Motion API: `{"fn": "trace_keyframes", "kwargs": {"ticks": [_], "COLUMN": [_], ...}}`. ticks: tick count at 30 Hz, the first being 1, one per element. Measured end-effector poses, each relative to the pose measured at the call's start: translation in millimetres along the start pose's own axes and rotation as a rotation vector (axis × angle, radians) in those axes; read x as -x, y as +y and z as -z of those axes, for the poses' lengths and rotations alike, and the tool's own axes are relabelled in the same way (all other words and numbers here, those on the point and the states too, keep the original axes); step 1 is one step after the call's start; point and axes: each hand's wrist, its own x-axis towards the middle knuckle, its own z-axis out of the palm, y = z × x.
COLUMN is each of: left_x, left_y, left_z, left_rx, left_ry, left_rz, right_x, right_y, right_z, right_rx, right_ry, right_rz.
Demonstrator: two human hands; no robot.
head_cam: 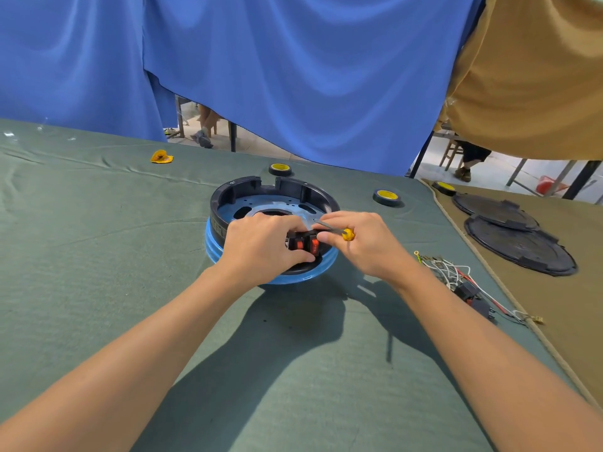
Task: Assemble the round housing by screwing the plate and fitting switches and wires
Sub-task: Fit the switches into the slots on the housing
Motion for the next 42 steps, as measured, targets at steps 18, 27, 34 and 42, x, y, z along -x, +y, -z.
{"fn": "trace_keyframes", "kwargs": {"ticks": [18, 27, 34, 42], "left_x": [5, -9, -3, -1], "left_y": [2, -16, -12, -6], "left_z": [-4, 23, 24, 18], "left_rx": [-0.011, 0.253, 0.142, 0.09], "left_ry": [0.035, -0.21, -0.119, -0.046], "left_rz": [-0.026, -0.07, -0.24, -0.207], "right_x": [6, -7, -6, 2], "right_y": [2, 3, 5, 3], "right_z": [-11, -1, -5, -14], "right_rx": [0.055, -0.003, 0.015, 0.037], "right_ry": [0.135, -0.023, -0.04, 0.114], "right_rz": [0.114, 0.074, 0.102, 0.053]}}
